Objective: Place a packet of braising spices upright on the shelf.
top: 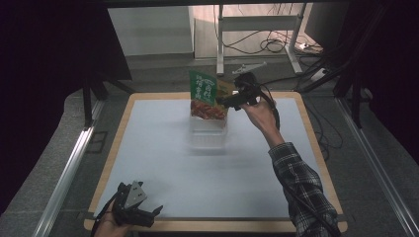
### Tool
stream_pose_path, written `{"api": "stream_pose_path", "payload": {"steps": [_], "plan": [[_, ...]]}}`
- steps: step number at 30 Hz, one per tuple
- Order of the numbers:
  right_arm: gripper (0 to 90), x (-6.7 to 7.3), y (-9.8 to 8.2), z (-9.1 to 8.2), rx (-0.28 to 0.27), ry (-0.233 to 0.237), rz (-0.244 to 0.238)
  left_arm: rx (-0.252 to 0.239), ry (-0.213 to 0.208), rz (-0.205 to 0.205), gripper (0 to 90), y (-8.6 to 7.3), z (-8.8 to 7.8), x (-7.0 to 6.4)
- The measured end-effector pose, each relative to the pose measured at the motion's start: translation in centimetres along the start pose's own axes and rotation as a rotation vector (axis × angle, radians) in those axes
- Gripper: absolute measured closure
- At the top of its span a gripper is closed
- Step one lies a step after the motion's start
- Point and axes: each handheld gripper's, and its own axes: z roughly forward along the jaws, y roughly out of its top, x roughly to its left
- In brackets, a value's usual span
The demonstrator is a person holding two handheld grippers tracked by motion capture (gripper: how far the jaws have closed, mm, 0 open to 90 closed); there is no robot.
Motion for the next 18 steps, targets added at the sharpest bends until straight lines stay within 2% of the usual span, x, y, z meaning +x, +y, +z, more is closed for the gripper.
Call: {"api": "stream_pose_path", "payload": {"steps": [7,18], "plan": [[0.0,0.2,-1.2,0.0,0.014,-0.004,-0.004,0.001,-0.002,0.001,0.2,0.0,0.0,0.0],[0.0,0.4,-2.5,-1.3,-0.012,-0.004,0.003,0.001,-0.001,0.002,0.2,0.0,0.1,0.0]]}}
